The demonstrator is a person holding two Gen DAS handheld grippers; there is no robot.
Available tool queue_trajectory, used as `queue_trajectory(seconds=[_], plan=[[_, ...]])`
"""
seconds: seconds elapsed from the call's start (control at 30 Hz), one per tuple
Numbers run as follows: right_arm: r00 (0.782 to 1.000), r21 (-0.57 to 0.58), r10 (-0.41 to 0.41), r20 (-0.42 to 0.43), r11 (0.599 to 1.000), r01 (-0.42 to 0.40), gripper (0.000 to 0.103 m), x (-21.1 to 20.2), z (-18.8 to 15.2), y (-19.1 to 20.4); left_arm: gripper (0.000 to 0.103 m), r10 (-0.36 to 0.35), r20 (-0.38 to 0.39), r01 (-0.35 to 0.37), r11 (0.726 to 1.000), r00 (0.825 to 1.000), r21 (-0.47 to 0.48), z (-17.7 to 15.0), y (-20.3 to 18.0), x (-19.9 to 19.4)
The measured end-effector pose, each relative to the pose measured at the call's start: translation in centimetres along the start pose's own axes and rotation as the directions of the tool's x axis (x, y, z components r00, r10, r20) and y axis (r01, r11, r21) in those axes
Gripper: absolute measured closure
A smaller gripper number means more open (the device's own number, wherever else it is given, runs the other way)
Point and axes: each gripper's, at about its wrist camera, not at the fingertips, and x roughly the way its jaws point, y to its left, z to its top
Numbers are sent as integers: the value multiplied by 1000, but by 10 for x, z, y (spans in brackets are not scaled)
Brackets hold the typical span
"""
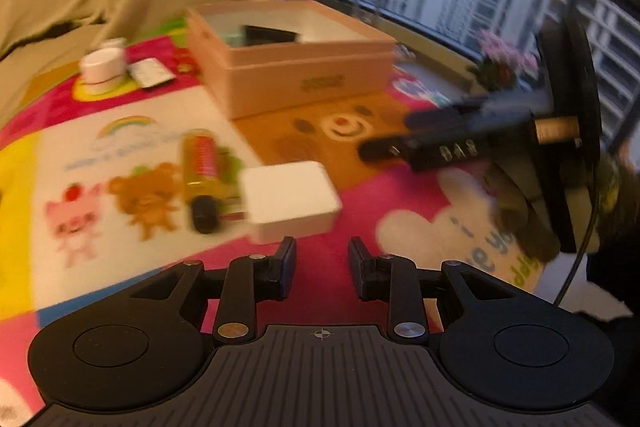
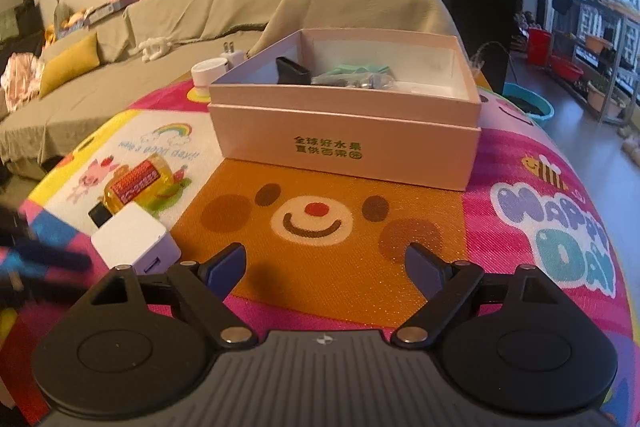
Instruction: Organize rigid objects
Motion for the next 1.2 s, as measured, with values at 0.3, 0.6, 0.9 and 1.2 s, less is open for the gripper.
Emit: queue_trajectory(seconds=[0.3,0.6,0.9,1.2], plan=[[999,124,23,31,992,-27,16,-5,0,-20,72,-29,73,33,998,997,-54,19,-14,41],[998,159,35,43,986,-41,16,-6,0,-24,71,80,169,-104,985,982,137,32,-21,7],[998,157,35,43,987,-41,16,-6,-1,-24,71,20,90,-19,1000,996,-14,46,43,26],[998,156,34,43,987,-41,16,-6,-1,-24,71,-59,75,63,996,995,-58,34,51,4]])
